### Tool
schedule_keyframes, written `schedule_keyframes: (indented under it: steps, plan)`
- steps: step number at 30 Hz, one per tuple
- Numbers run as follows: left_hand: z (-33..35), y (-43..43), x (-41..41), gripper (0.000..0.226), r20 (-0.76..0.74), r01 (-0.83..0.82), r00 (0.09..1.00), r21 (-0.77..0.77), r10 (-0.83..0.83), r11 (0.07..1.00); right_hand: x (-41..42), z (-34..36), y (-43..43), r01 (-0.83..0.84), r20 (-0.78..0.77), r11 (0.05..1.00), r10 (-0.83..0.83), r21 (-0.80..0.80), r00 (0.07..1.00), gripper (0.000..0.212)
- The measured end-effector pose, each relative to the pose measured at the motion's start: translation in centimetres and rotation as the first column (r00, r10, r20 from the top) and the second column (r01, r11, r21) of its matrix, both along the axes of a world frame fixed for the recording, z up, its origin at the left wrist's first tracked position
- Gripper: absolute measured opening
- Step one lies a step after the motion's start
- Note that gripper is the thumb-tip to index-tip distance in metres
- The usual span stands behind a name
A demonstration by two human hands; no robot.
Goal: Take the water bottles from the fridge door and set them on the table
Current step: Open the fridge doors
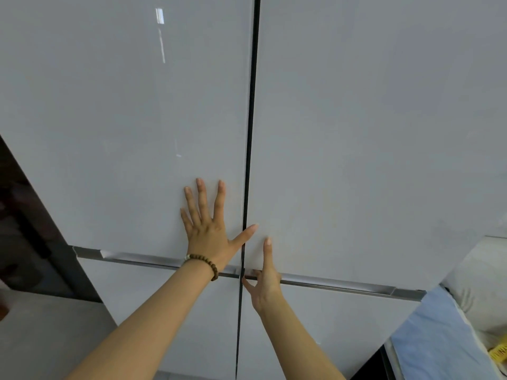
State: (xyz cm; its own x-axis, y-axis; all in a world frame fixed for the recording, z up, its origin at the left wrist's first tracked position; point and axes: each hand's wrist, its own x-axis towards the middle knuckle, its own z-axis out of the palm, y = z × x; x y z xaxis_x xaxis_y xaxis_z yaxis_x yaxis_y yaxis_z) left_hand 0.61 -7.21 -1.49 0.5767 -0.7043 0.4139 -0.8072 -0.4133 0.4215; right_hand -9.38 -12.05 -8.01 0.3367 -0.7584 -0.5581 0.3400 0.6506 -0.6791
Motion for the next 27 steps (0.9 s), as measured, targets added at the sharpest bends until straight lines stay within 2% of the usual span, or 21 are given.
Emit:
schedule_keyframes:
  steps: [3,6,9,11,13,15,17,18,19,21,24,27]
  plan:
    - [0.8,0.5,-0.5,0.104,-0.066,0.026,0.998,0.019,-0.024,0.999,-0.7,0.3,1.3,-0.002,-0.006,1.000,0.002,0.004,1.000,0.112]
    - [2.0,0.9,-1.3,0.110,-0.148,0.063,0.987,-0.016,-0.064,0.998,-2.1,0.0,3.5,-0.014,-0.022,1.000,0.014,0.001,1.000,0.116]
    - [2.9,2.5,-2.8,0.115,-0.203,0.200,0.956,-0.082,-0.213,0.976,-4.4,0.0,5.9,-0.044,-0.035,0.999,0.045,0.015,0.998,0.110]
    - [3.4,4.0,-4.3,0.120,-0.341,0.325,0.873,-0.123,-0.347,0.938,-6.5,0.5,7.8,-0.054,-0.013,0.998,0.054,0.013,0.998,0.098]
    - [4.7,5.7,-6.1,0.121,-0.541,0.396,0.717,-0.202,-0.439,0.896,-8.6,1.3,10.0,-0.074,-0.003,0.997,0.074,0.001,0.997,0.098]
    - [6.7,7.4,-8.6,0.105,-0.644,0.432,0.585,-0.268,-0.493,0.861,-10.8,2.1,12.3,-0.074,-0.063,0.996,0.071,-0.045,0.995,0.109]
    - [8.5,9.4,-11.2,0.081,-0.688,0.452,0.518,-0.284,-0.508,0.845,-13.3,4.2,14.8,-0.014,-0.163,0.986,-0.014,-0.167,0.986,0.110]
    - [9.1,10.5,-12.2,0.082,-0.717,0.446,0.507,-0.255,-0.477,0.858,-14.6,5.6,15.9,0.006,-0.214,0.963,-0.066,-0.268,0.975,0.107]
    - [9.4,11.5,-13.1,0.095,-0.741,0.441,0.499,-0.229,-0.449,0.868,-15.9,7.2,17.0,0.014,-0.249,0.925,-0.116,-0.380,0.961,0.104]
    - [9.7,13.6,-14.8,0.109,-0.788,0.417,0.455,-0.225,-0.416,0.881,-18.6,10.9,18.9,0.003,-0.242,0.805,-0.182,-0.593,0.953,0.096]
    - [11.1,16.4,-17.1,0.093,-0.839,0.449,0.375,-0.208,-0.394,0.869,-22.2,16.8,21.0,-0.018,-0.209,0.605,-0.247,-0.796,0.946,0.089]
    - [13.1,18.4,-19.4,0.075,-0.795,0.568,0.380,-0.204,-0.474,0.798,-25.5,21.6,21.9,-0.048,-0.208,0.452,-0.310,-0.891,0.928,0.090]
